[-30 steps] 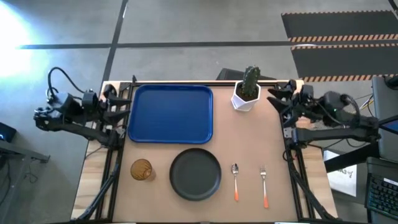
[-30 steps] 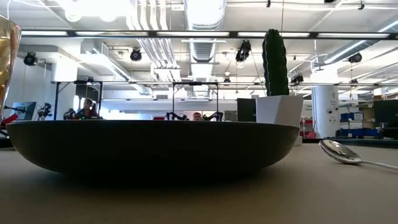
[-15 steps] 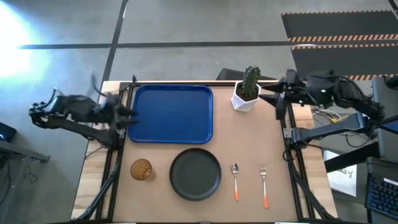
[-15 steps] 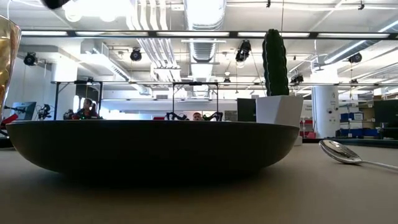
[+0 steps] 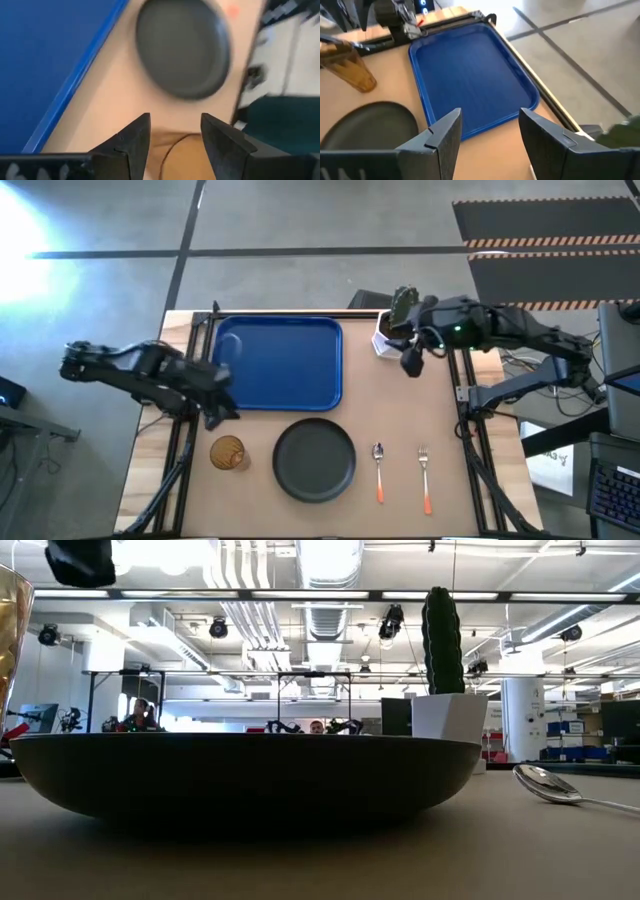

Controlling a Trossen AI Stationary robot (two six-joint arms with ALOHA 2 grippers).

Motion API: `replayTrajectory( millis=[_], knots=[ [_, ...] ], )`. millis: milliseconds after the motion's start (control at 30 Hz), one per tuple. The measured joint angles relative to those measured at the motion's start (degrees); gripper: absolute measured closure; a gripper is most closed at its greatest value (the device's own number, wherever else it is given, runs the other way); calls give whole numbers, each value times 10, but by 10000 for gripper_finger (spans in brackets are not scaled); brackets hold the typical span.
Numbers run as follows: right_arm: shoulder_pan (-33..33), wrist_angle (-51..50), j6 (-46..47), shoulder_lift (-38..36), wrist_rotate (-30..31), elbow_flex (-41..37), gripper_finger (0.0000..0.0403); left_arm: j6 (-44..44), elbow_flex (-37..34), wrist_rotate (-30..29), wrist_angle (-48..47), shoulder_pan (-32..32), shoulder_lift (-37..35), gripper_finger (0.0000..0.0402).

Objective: Pick and place plate/cup/fork/spoon on tray
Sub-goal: Put the brown cup on the top left of the blue serving tray

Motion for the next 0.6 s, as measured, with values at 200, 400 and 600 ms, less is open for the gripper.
replayTrajectory(
  millis=[200,400,600],
  knots=[
    [0,0,0,-7,-5,-1,216,9,0,30,-96,0,59,244],
    [0,0,10,-24,-5,-1,216,20,0,40,-121,0,105,244],
    [0,0,10,-43,-5,-1,216,35,5,96,-121,0,132,244]
  ],
)
